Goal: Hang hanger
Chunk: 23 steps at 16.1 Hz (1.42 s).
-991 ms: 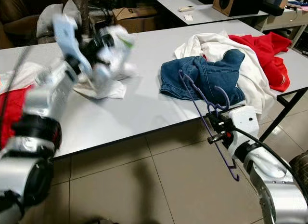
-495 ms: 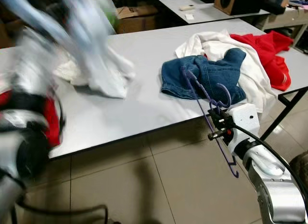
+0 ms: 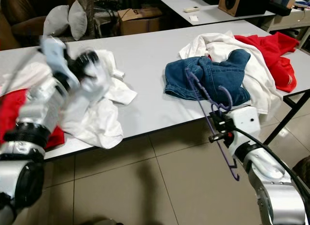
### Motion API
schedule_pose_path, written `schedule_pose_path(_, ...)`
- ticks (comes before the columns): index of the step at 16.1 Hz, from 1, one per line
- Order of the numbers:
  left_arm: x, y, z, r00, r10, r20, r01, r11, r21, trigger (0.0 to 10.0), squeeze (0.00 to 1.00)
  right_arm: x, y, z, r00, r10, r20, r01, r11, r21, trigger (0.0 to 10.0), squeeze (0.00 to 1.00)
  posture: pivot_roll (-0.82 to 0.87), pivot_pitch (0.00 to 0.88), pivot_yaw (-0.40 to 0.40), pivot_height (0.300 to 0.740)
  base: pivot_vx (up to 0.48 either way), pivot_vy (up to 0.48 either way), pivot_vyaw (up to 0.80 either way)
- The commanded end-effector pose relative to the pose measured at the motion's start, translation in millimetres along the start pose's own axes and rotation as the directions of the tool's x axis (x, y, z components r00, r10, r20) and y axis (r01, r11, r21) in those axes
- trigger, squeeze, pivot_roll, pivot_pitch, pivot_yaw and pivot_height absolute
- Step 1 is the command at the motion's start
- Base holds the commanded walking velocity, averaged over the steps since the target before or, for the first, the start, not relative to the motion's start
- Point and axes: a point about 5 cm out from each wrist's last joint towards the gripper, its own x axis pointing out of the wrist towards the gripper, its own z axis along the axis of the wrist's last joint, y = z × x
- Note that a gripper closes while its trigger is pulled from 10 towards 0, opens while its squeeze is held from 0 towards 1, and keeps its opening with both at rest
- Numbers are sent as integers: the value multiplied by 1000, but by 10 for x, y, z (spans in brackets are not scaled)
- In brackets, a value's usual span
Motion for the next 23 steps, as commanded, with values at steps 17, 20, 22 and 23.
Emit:
schedule_pose_path(17, 169, -410, 82, 930, -367, -20, 366, 922, 124, 0, 0, 26, -34, 55, 994, -88, 64, 88, 996, -4, 10000, 0, -116, 0, 72, 740, 0, 0, 0)
schedule_pose_path(20, 247, -628, 62, 941, -338, 25, 338, 941, -13, 0, 0, 33, -35, 46, 995, -81, 56, 82, 997, -6, 10000, 0, -106, 0, 59, 740, 0, 0, 0)
schedule_pose_path(22, 394, -774, 171, 962, -259, 84, 268, 955, -127, 0, 0, 69, -26, 51, 996, -76, 57, 76, 997, -7, 10000, 0, -105, 0, 57, 740, 0, 0, 0)
schedule_pose_path(23, 422, -903, 153, 950, -305, 67, 310, 945, -101, 0, 0, 80, -15, 55, 996, -72, 57, 72, 997, -9, 10000, 0, -112, 0, 64, 740, 0, 0, 0)
